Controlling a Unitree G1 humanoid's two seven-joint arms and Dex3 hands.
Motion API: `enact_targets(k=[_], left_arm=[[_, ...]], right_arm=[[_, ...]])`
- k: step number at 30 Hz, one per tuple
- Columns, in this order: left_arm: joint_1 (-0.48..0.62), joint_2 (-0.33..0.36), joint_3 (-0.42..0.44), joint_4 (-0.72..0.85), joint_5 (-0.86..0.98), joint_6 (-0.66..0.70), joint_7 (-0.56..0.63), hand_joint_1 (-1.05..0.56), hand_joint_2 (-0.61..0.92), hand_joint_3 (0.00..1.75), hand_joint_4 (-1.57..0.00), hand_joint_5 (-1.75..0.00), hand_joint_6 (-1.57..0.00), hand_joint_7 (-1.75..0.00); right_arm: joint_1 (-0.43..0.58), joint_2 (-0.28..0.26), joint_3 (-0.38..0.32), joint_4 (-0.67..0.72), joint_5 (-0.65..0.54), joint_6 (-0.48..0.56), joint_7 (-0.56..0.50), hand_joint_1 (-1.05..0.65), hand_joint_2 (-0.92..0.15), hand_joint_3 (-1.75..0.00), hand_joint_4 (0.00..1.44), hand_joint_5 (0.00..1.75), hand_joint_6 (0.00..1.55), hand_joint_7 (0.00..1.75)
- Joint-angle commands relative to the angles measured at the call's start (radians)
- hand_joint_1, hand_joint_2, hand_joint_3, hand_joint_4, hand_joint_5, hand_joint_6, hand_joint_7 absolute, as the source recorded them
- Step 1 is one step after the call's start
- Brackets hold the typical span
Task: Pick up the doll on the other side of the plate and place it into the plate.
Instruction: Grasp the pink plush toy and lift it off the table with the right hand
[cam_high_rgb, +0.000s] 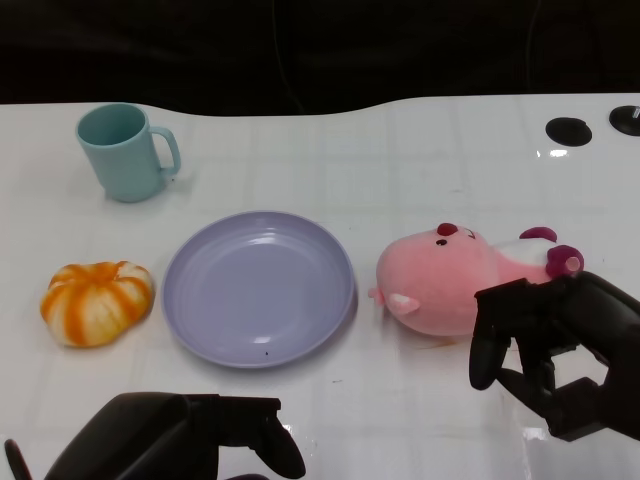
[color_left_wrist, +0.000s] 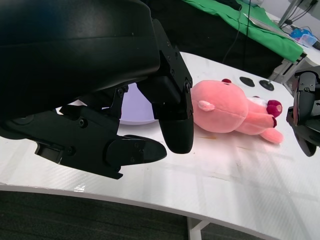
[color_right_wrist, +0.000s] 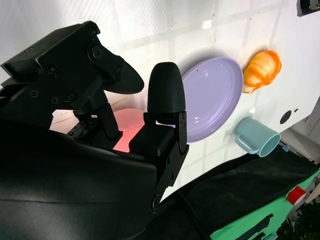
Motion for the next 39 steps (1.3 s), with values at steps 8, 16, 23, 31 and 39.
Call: enact_targets(k=[8,16,23,31,39], left_arm=[[0.004,0.012,0.014,-0.005,-0.003,0.000,-0.016,-0.22,0.92,0.40,-0.61,-1.65,-0.70,-0.91],[0.004,0.010,0.011,-0.010,-0.002,0.004,-0.017,-0.21,0.92,0.40,-0.62,-1.62,-0.71,-0.90],[0.004,0.006,0.003,-0.007,0.003,-0.003,-0.012,-0.21,0.92,0.40,-0.63,-1.63,-0.71,-0.90],[0.001,0.009,0.004,-0.002,0.003,-0.001,-0.014,-0.21,0.92,0.38,-0.63,-1.66,-0.72,-0.90],[-0.001,0.004,-0.007,0.000,0.014,0.000,-0.009,-0.21,0.92,0.38,-0.63,-1.66,-0.72,-0.89]], right_arm=[[-0.038,0.052,-0.046,0.002,-0.039,0.040,-0.120,-0.22,-0.72,-0.47,0.56,1.27,0.57,0.78],[-0.067,0.037,-0.056,-0.025,-0.092,0.124,-0.139,-0.37,-0.92,-0.09,0.27,1.05,0.32,0.42],[-0.104,-0.071,-0.011,-0.047,-0.164,0.214,-0.055,-0.54,-0.92,-0.12,0.07,0.88,0.12,0.27],[-0.182,-0.167,0.094,-0.031,-0.288,0.258,0.034,-0.69,-0.92,-0.07,0.02,0.78,0.04,0.18],[-0.258,-0.219,0.199,0.047,-0.472,0.227,0.080,-0.76,-0.92,-0.10,0.12,0.67,0.14,0.15]])
